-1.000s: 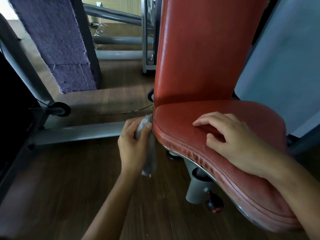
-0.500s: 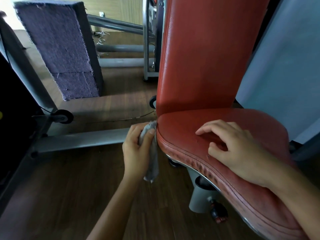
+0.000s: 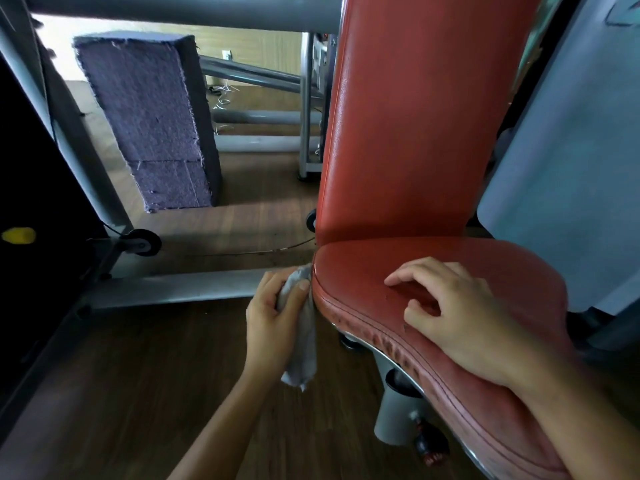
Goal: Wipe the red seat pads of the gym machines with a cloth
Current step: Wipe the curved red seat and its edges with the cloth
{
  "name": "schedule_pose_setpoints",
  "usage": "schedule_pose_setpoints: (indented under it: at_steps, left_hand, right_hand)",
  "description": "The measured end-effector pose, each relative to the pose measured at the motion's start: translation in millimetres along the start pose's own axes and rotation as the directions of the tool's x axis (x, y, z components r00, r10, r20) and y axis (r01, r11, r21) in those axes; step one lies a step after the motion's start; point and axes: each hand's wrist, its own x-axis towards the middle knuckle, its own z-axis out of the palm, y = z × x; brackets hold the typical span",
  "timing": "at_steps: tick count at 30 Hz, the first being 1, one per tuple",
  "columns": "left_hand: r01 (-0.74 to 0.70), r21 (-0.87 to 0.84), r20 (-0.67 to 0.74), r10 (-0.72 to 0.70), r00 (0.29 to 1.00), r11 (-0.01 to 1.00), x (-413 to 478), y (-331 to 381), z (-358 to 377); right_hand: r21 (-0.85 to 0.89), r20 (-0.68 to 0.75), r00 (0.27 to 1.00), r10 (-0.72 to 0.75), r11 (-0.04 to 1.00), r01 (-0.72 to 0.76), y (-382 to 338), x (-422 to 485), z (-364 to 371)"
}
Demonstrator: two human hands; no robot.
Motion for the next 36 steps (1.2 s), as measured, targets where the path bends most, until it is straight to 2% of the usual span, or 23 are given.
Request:
schedule_pose_setpoints:
  at_steps: [3, 7, 10, 12, 16, 21, 25, 26, 28, 31, 33, 36]
  left_hand:
    - [0.061, 0.028, 0.021, -0.062, 0.998, 0.998, 25.1, -3.8, 1.0]
    - [0.157, -0.037, 0.004, -0.157, 0.988, 0.987, 26.0, 0.6, 14.0]
    - [0.088, -0.026, -0.002, -0.088, 0.996, 0.996, 2.0, 1.0, 2.9]
    - [0.066, 0.04, 0.001, -0.066, 0.998, 0.997, 16.1, 3.3, 4.1]
    - [0.086, 0.127, 0.019, -0.089, 0.996, 0.988, 44.2, 16.1, 13.1]
    - [-0.06, 0.253, 0.223, 0.002, 0.975, 0.966, 15.6, 49.9, -19.7]
    - [-0.061, 0.365, 0.045, 0.048, 0.998, 0.929, 30.0, 88.3, -4.4]
    - [-0.057, 0.396, 0.047, 0.042, 0.998, 0.916, 38.3, 95.9, 3.0]
    - [-0.015, 0.416, 0.143, -0.049, 0.989, 0.909, 50.1, 110.0, 21.4]
    - [0.068, 0.401, 0.276, -0.191, 0.942, 0.914, 59.0, 118.2, 37.0]
    - [0.076, 0.382, 0.314, -0.207, 0.926, 0.921, 59.5, 111.2, 26.2]
    - [0.078, 0.347, 0.321, -0.196, 0.927, 0.935, 48.3, 94.8, 5.2]
  right_hand:
    - [0.005, 0.004, 1.0, -0.007, 1.0, 0.007, 0.2, 0.9, 0.0]
    - [0.005, -0.001, 1.0, 0.013, 1.0, -0.013, -1.6, -0.1, -1.1]
    - [-0.005, -0.001, 1.0, 0.012, 1.0, -0.012, -3.3, -0.1, -0.6]
    - [-0.007, -0.002, 1.0, 0.022, 1.0, -0.022, -3.4, 0.5, -0.4]
    - [0.002, 0.004, 0.999, 0.034, 0.999, -0.034, -4.4, -1.5, -2.0]
    - [0.042, 0.007, 0.999, 0.032, 0.999, -0.032, -6.7, -3.8, -5.9]
    - [0.137, -0.174, 0.974, 0.146, 0.983, -0.123, -4.0, -12.2, -9.9]
    - [0.177, -0.235, 0.952, 0.195, 0.972, -0.156, -0.7, -13.8, -11.1]
    - [0.378, -0.3, 0.899, 0.318, 0.905, -0.194, 7.4, -16.9, -16.5]
    - [0.742, -0.237, 0.819, 0.522, 0.642, -0.194, 15.8, -18.4, -27.5]
    - [0.832, -0.201, 0.785, 0.586, 0.525, -0.179, 19.4, -16.9, -30.9]
    - [0.83, -0.204, 0.793, 0.575, 0.531, -0.171, 17.7, -12.4, -31.6]
